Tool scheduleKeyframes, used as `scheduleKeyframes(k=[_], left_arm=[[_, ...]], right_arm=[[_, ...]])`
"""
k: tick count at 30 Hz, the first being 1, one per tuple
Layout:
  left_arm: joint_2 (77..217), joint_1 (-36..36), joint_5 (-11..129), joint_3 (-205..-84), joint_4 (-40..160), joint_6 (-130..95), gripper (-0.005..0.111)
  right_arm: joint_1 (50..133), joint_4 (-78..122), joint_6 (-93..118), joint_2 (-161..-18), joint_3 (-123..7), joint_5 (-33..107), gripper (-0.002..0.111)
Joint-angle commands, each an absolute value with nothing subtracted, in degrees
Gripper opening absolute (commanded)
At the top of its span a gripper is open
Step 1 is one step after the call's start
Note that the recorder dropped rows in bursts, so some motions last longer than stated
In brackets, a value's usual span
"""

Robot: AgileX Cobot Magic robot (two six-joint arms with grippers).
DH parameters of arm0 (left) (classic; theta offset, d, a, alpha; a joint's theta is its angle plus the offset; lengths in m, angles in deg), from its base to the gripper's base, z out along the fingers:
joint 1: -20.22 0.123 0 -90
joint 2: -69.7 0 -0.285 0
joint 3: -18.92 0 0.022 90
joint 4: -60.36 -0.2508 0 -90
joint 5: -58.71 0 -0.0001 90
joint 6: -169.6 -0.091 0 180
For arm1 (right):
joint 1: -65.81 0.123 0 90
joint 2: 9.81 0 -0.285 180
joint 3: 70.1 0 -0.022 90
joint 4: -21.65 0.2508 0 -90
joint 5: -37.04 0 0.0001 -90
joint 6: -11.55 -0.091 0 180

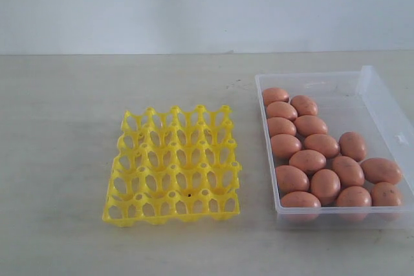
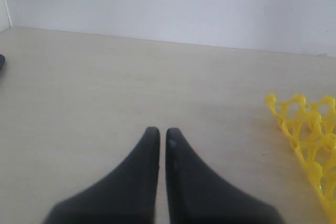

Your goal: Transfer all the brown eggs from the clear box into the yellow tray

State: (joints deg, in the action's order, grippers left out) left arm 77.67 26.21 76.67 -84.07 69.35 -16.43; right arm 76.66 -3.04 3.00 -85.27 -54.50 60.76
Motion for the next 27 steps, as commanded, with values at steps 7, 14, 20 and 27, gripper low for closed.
scheduleKeyframes(k=[7, 14, 20, 27], left_arm=[[77.5, 26.4, 76.3, -83.9, 69.4, -16.7, 0.004], [77.5, 26.4, 76.2, -83.9, 69.4, -16.7, 0.004], [77.5, 26.4, 76.2, -83.9, 69.4, -16.7, 0.004], [77.5, 26.4, 76.2, -83.9, 69.4, -16.7, 0.004]], right_arm=[[68.4, 33.6, 32.2, -121.1, -84.6, 100.2, 0.000], [68.4, 30.9, 36.3, -128.2, -85.9, 97.9, 0.037], [68.4, 31.0, 35.7, -134.3, -85.9, 90.8, 0.054], [68.4, 26.3, 35.3, -138.5, -85.9, 82.3, 0.054]])
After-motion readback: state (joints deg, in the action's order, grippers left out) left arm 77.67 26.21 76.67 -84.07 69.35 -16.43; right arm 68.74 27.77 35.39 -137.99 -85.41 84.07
